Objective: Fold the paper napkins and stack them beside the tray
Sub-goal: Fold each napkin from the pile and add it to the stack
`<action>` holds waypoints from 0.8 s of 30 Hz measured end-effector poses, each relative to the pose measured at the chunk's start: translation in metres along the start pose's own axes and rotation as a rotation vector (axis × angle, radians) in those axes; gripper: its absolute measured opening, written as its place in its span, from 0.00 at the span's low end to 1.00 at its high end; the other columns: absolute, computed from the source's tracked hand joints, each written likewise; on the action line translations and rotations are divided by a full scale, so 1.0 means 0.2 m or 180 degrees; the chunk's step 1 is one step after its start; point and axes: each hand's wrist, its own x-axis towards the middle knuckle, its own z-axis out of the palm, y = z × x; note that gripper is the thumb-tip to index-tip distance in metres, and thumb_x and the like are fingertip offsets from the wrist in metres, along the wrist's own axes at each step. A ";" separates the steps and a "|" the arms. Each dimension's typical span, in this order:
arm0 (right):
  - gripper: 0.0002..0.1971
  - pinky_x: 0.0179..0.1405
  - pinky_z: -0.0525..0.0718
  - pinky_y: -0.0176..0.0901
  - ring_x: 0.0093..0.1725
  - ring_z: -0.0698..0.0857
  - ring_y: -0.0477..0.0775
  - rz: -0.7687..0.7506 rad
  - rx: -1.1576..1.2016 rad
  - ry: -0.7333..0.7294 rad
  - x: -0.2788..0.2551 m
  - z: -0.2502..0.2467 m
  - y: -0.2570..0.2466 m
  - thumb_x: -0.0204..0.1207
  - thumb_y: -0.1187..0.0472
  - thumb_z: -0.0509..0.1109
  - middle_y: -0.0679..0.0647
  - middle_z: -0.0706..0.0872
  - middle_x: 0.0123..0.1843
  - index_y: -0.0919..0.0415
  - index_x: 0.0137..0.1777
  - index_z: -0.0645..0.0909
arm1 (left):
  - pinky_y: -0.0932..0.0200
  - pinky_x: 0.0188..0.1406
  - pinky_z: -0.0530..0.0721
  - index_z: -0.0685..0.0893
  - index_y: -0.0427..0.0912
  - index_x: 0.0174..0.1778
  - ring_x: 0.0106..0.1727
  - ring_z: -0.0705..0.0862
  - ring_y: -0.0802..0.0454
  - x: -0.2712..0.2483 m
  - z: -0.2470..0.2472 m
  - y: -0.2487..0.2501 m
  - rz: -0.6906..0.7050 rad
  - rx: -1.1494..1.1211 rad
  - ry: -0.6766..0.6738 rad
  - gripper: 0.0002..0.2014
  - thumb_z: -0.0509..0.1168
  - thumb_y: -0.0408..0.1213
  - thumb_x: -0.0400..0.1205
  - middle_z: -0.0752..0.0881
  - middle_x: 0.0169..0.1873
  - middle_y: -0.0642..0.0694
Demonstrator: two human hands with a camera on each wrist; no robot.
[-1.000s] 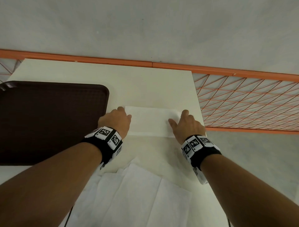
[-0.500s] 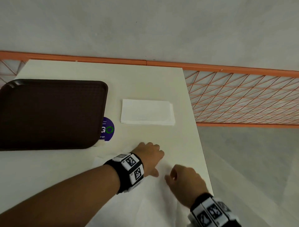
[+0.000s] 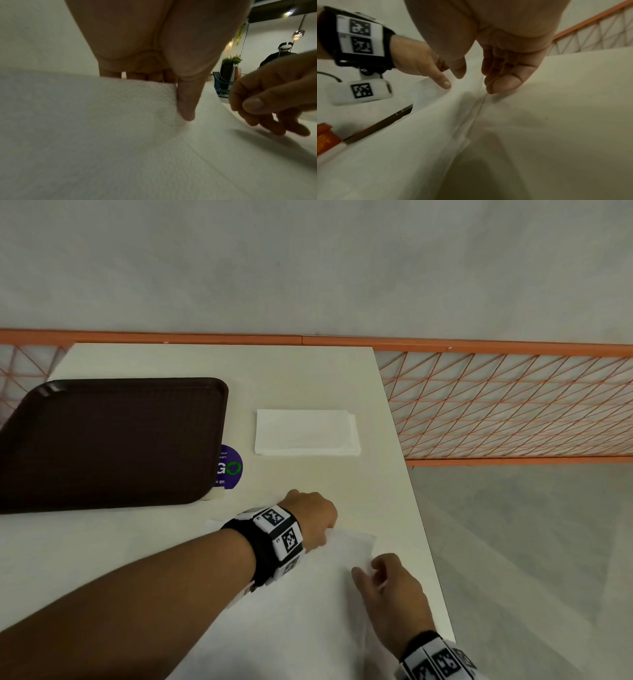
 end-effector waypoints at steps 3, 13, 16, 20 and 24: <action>0.20 0.46 0.79 0.38 0.43 0.82 0.42 -0.0049 0.0328 0.0047 -0.01 0.01 0.05 0.74 0.42 0.72 0.41 0.81 0.49 0.50 0.61 0.75 | 0.56 0.50 0.70 0.84 0.43 0.48 0.48 0.79 0.42 -0.04 -0.02 -0.03 0.0087 -0.0073 0.0012 0.05 0.63 0.38 0.82 0.84 0.49 0.45; 0.03 0.44 0.85 0.39 0.42 0.87 0.44 -0.0155 0.0822 -0.0352 0.04 -0.01 -0.01 0.75 0.52 0.74 0.45 0.90 0.41 0.49 0.46 0.84 | 0.54 0.51 0.81 0.85 0.41 0.53 0.49 0.82 0.46 -0.15 -0.01 -0.11 0.0264 -0.0756 0.0283 0.10 0.64 0.42 0.82 0.84 0.50 0.46; 0.05 0.49 0.88 0.46 0.45 0.90 0.44 -0.0305 0.1075 -0.0633 0.02 -0.04 -0.01 0.75 0.52 0.75 0.43 0.92 0.44 0.51 0.48 0.87 | 0.56 0.43 0.78 0.83 0.41 0.43 0.40 0.80 0.51 -0.22 -0.05 -0.16 0.0399 -0.1197 0.0453 0.10 0.66 0.44 0.81 0.82 0.38 0.49; 0.26 0.55 0.88 0.54 0.50 0.91 0.55 -0.0091 0.1972 -0.1060 -0.03 -0.06 -0.01 0.59 0.45 0.82 0.54 0.93 0.48 0.62 0.52 0.88 | 0.53 0.46 0.85 0.87 0.41 0.41 0.41 0.87 0.50 -0.33 -0.09 -0.28 0.0400 -0.2207 0.0834 0.10 0.69 0.44 0.81 0.89 0.39 0.43; 0.13 0.59 0.84 0.61 0.46 0.90 0.65 0.0323 0.2989 -0.1111 -0.06 -0.04 -0.04 0.62 0.62 0.83 0.66 0.91 0.46 0.69 0.42 0.86 | 0.41 0.51 0.85 0.86 0.31 0.44 0.40 0.87 0.45 -0.40 -0.03 -0.44 0.0078 -0.3331 0.1361 0.16 0.69 0.44 0.81 0.89 0.39 0.36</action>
